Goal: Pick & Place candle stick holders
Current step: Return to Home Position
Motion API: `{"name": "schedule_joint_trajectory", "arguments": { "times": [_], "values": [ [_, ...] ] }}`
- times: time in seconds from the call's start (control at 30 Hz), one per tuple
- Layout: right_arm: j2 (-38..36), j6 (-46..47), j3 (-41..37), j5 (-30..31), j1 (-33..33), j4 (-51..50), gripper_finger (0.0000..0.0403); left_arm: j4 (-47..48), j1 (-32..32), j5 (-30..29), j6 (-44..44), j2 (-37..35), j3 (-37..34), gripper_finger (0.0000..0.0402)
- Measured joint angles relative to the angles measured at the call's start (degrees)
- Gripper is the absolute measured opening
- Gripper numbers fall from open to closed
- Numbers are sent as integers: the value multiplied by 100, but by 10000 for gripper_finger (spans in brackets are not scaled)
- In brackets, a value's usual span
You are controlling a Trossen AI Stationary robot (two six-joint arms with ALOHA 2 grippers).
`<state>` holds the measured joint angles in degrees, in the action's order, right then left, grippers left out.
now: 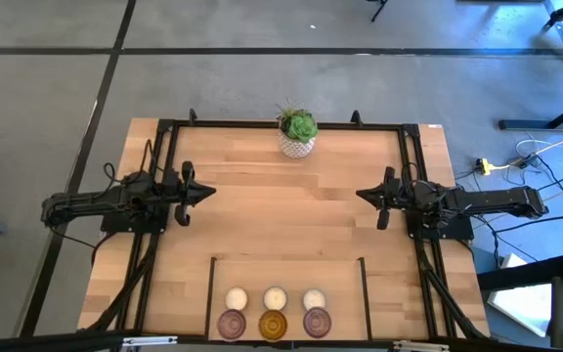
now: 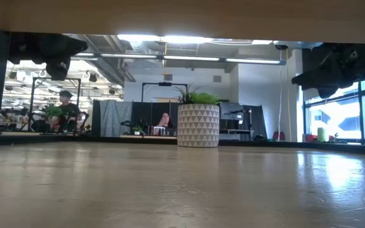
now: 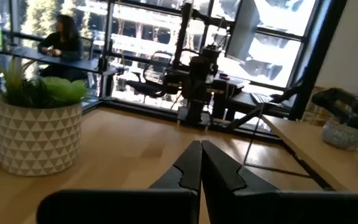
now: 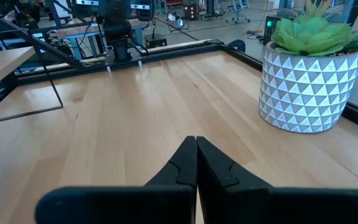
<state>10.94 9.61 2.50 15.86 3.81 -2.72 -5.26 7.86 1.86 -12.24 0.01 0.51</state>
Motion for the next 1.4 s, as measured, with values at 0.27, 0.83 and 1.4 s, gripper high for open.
{"name": "schedule_joint_trajectory", "arguments": {
  "times": [0.27,0.83,1.4],
  "values": [
    [0,-1,0,1,0,7,0,79,0,-704,-766,42,0,2],
    [0,0,0,2,0,4,0,79,0,-715,-758,44,0,2],
    [0,-2,0,2,-1,2,0,77,0,-716,-759,46,0,2]
  ]
}}
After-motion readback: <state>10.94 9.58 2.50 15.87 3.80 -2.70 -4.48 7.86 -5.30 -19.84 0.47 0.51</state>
